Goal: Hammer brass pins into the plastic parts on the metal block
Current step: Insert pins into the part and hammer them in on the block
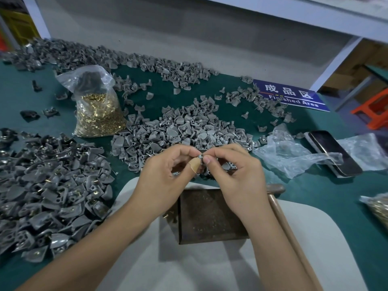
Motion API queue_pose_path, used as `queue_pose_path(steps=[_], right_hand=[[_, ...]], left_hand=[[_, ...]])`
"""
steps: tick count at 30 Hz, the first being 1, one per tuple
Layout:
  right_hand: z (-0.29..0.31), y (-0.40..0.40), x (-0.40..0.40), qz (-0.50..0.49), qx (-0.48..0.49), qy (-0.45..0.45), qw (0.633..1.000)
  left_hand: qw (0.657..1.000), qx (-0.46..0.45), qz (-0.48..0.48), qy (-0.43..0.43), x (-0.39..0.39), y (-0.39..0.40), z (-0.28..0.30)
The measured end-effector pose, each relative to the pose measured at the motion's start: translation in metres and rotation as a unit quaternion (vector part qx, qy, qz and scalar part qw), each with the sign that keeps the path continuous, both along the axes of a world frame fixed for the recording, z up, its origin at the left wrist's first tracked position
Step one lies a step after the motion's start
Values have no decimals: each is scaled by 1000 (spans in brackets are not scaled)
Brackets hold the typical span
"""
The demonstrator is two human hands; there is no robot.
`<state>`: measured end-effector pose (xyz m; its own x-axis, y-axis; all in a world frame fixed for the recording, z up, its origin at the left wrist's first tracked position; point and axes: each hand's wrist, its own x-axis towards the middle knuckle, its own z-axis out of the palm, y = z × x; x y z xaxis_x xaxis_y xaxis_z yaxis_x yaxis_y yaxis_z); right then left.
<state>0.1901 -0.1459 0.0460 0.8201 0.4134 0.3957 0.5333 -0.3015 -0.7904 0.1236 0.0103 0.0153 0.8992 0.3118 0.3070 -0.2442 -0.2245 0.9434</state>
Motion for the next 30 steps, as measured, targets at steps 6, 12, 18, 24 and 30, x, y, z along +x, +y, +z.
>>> queue_pose_path(steps=[6, 12, 18, 24, 30], right_hand=[[4, 1, -2, 10, 65, 76, 995], [8, 4, -7, -10, 76, 61, 995], [9, 11, -15, -44, 84, 15, 995], [10, 5, -12, -15, 67, 36, 997], [6, 3, -9, 3, 76, 83, 994]], left_hand=[[999, -48, 3, -24, -1, -3, 2], [997, -69, 20, -28, 0, -7, 1], [995, -86, 36, -21, 0, -8, 4], [998, 36, 36, -33, -6, -3, 10], [996, 52, 53, -41, -7, -6, 10]])
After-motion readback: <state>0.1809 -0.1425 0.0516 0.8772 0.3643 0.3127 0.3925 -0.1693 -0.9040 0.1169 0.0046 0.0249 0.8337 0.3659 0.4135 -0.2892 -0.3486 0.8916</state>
